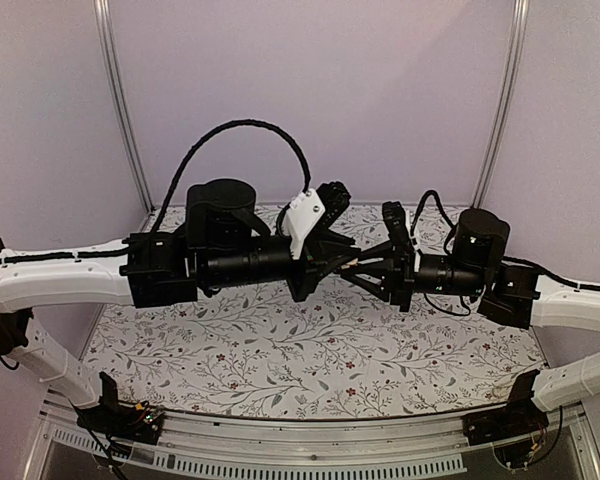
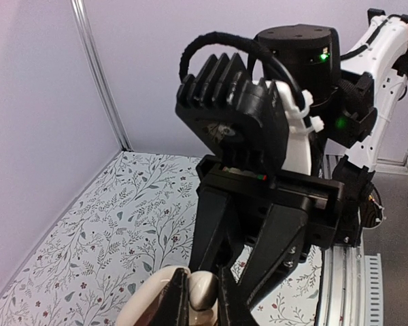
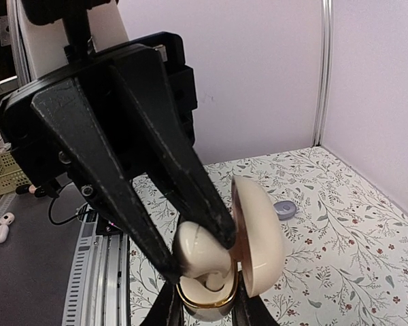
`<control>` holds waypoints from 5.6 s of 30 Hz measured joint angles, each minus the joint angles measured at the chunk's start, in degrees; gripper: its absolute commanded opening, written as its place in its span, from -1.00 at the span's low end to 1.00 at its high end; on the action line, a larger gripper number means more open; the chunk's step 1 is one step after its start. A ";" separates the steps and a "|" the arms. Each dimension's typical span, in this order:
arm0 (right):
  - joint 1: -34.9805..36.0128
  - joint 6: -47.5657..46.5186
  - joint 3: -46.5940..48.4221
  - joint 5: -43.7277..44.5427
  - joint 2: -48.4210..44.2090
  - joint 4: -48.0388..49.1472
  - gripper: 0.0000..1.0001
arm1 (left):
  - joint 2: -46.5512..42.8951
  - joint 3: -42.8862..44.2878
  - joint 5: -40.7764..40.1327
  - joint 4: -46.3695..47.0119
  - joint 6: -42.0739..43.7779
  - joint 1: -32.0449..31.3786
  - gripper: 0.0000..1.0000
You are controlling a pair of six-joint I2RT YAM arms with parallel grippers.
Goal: Insert the wireless bluetooth earbuds into the charging case
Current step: Insert the right earbud into the right side groove of the charging case, then adjust the right earbud in the right side groove of the charging case, then close the charging case with the earbuds inside.
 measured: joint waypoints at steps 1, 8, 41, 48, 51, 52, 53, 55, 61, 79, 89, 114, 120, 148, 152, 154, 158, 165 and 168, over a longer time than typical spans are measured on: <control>0.00 0.02 0.00 0.04 -0.09 -0.02 -1.00 | 0.00 0.09 0.02 -0.15 0.00 0.00 -0.93; -0.09 0.02 -0.17 0.17 -0.42 -0.13 -1.00 | -0.24 0.39 0.00 -1.46 0.00 -0.07 -0.89; -0.94 0.02 -0.48 -1.84 1.68 1.22 -1.00 | 0.55 2.82 -2.16 -7.69 0.63 -0.09 -0.44; -0.94 0.04 -0.48 -3.91 2.99 1.68 -1.00 | 0.79 2.93 -1.90 -9.33 0.90 -0.09 -0.36; -0.94 0.04 -0.48 -4.68 3.30 2.29 -1.00 | 0.98 3.23 -1.90 -9.68 0.92 -0.09 -0.33; -0.94 0.26 -0.48 -4.87 3.34 2.40 -1.00 | 1.07 3.28 -1.88 -9.75 0.94 -0.09 -0.31; -0.94 0.57 -0.48 -5.05 3.43 2.49 -1.00 | 1.09 3.34 -1.81 -9.86 0.96 -0.09 -0.30; -0.94 1.29 -0.48 -5.42 3.56 2.67 -1.00 | 1.09 3.45 -1.68 -10.21 1.05 -0.09 -0.27; -0.94 2.32 -0.48 -5.68 4.24 3.32 -1.00 | 1.09 3.76 -1.49 -10.75 1.29 -0.09 -0.23; -1.11 3.45 -0.63 -6.73 5.18 3.72 -1.00 | -2.01 3.72 -0.11 -10.64 0.87 -0.09 -0.32; -1.53 4.02 -0.63 -6.75 5.31 3.56 -1.00 | -7.93 0.26 0.09 -11.19 1.05 -0.09 -0.60; -1.57 4.50 0.28 -7.21 7.32 0.55 -1.00 | -3.67 0.26 -3.67 -16.26 4.13 -1.18 -0.76; -1.57 4.48 0.28 -8.26 7.32 0.52 -1.00 | -2.75 0.98 -4.96 -16.35 4.26 -1.18 -0.77; -1.62 4.24 0.28 -9.46 6.91 0.26 -1.00 | -3.23 2.29 -5.05 -18.84 4.09 -1.18 -0.61; -2.05 4.26 0.28 -9.53 6.91 0.28 -1.00 | -6.21 1.64 -4.66 -18.01 3.10 -0.79 -0.23; -2.27 4.26 0.28 -9.75 6.91 0.28 -1.00 | -8.50 0.66 -3.02 -17.51 2.12 0.04 0.00; -2.34 4.24 0.28 -10.84 6.80 0.24 -1.00 | -12.59 -2.23 2.89 -16.55 0.83 3.63 0.42; -2.34 4.00 0.28 -13.51 6.25 0.11 -1.00 | -14.25 -7.63 9.60 -16.26 0.85 5.49 0.76; -2.34 3.80 0.44 -14.64 6.25 -0.31 -1.00 | -13.29 -7.82 11.17 -16.15 0.94 5.51 0.77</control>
